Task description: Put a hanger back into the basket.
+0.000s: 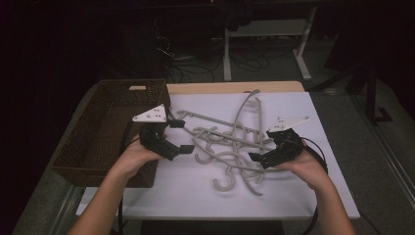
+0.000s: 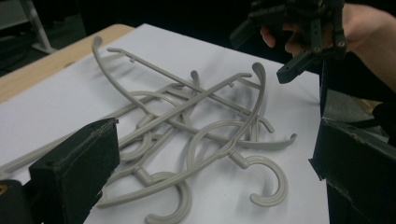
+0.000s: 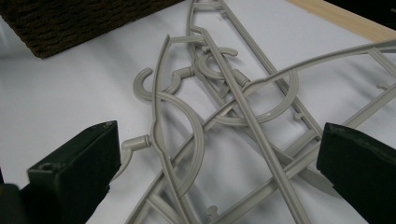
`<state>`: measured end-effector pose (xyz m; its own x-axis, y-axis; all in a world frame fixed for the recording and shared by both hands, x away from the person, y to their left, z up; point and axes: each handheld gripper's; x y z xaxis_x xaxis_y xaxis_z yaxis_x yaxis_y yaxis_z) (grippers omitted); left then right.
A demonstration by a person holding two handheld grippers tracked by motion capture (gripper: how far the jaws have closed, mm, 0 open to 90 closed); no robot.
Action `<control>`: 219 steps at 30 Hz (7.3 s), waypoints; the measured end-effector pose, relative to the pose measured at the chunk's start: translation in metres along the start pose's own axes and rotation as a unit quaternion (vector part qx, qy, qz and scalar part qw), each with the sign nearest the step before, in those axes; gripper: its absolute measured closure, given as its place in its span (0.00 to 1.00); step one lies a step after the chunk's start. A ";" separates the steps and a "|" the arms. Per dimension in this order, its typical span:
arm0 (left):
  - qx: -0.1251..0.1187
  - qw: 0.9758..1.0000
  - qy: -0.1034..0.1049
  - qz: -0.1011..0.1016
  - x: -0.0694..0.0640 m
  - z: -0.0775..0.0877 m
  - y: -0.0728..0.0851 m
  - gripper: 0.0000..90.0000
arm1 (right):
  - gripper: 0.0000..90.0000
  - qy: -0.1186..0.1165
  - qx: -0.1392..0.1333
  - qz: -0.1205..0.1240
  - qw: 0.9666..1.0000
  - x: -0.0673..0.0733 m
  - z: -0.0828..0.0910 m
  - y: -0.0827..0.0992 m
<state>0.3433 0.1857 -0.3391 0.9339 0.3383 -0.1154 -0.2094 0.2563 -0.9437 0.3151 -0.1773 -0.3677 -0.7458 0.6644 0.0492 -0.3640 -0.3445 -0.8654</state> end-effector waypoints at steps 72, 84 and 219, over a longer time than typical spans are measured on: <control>0.204 0.978 0.037 -0.003 -0.028 -0.070 0.079 0.49 | 0.00 -0.007 0.013 0.007 1.000 0.001 -0.003 0.003; 0.242 0.967 0.036 -0.072 -0.037 -0.088 0.089 0.72 | 0.00 -0.008 0.020 0.011 1.000 0.002 -0.006 0.004; 0.189 0.957 -0.199 0.098 0.106 0.193 0.058 0.47 | 0.00 0.044 -0.019 -0.068 0.997 -0.021 0.011 0.080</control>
<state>0.3744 0.4108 -0.3460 0.6976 0.7119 -0.0813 -0.5300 0.4364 -0.7271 0.2955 -0.2256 -0.4324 -0.6393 0.7588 0.1248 -0.4352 -0.2233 -0.8722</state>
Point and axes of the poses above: each handheld gripper's, and its own axes: z roughly backward along the jaws, y roughly out of its underside, x roughly to its left, and after that the axes turned 9 degrees about -x, right-handed
